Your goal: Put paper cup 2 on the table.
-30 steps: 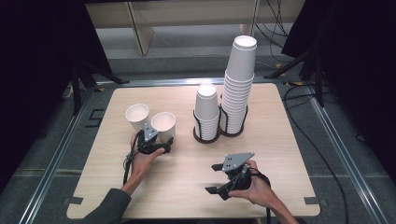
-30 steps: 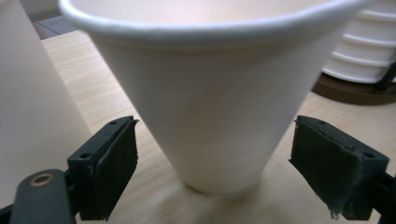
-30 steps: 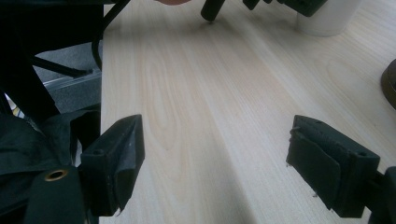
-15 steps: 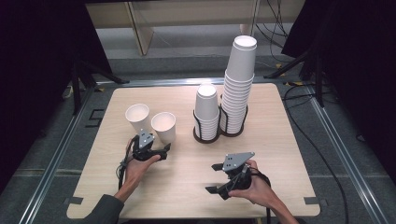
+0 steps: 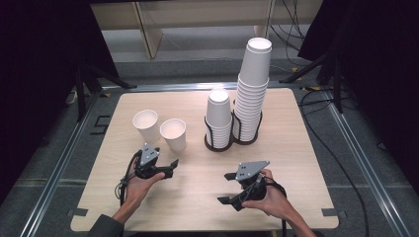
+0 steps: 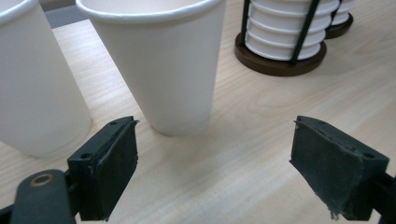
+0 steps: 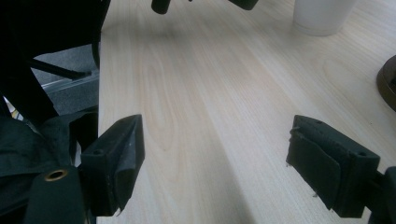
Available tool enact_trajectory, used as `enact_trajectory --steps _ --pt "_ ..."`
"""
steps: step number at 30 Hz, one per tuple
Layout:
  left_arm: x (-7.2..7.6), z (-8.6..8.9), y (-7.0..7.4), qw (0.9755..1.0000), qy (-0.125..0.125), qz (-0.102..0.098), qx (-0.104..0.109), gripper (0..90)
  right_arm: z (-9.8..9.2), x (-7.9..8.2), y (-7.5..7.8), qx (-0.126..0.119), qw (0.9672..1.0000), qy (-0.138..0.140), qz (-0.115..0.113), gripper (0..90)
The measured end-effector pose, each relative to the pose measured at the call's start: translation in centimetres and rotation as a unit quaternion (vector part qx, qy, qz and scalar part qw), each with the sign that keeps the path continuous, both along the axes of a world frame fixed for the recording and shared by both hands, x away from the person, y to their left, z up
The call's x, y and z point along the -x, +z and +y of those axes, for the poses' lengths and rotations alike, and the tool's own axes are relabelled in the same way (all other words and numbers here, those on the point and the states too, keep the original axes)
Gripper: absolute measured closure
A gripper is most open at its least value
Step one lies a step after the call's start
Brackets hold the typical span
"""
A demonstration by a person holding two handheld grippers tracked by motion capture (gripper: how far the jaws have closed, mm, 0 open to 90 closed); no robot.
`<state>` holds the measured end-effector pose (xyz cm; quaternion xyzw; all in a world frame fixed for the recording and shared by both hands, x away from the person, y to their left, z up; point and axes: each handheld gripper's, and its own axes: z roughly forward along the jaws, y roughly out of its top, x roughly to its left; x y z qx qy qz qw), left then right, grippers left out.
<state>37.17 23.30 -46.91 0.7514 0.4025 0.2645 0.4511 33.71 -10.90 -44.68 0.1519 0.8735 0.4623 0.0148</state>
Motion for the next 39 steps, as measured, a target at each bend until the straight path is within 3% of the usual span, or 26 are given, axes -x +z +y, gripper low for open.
enact_trajectory --steps 4,11,12,14,16,22,31,32,33,39 --pt "0.8 0.1 0.1 0.9999 -0.012 -0.006 -0.001 14.2 -0.1 -0.2 0.0 -0.001 1.0 0.001 -0.009 19.6" --pt "2.4 0.3 0.4 0.9998 -0.017 0.0 -0.005 14.3 0.0 0.0 0.0 0.0 1.0 -0.002 -0.005 19.6" --pt "2.4 0.3 0.3 0.9996 -0.025 -0.009 -0.002 14.2 0.0 -0.1 0.0 0.0 1.0 -0.002 -0.006 19.6" --pt "2.9 0.4 0.4 0.9998 -0.021 -0.002 -0.003 14.3 -0.1 0.2 0.0 0.002 0.9998 -0.013 0.014 19.6" --pt "3.4 0.5 0.4 0.9997 -0.023 0.0 -0.007 14.3 -0.1 -0.1 -0.1 0.0 1.0 -0.001 -0.006 19.6" --pt "4.5 0.7 0.4 0.9995 -0.033 -0.004 0.002 14.3 0.1 0.1 -0.2 0.003 1.0 -0.002 0.004 19.6" --pt "6.0 0.6 0.6 0.9988 -0.048 -0.011 -0.007 14.2 -0.4 0.3 -0.4 0.002 1.0 -0.006 0.003 19.5" --pt "6.2 0.5 0.5 0.9989 -0.045 -0.013 0.003 14.2 -0.5 0.4 -0.5 0.003 0.9999 -0.007 0.009 19.2" --pt "6.4 0.6 0.6 0.9989 -0.046 -0.009 -0.004 14.2 -0.6 0.4 -0.5 0.004 0.9999 -0.007 0.006 19.2" --pt "7.4 0.7 0.5 0.9979 -0.063 -0.012 -0.002 14.2 -1.1 0.8 -0.8 0.004 0.9999 -0.013 0.002 18.8"
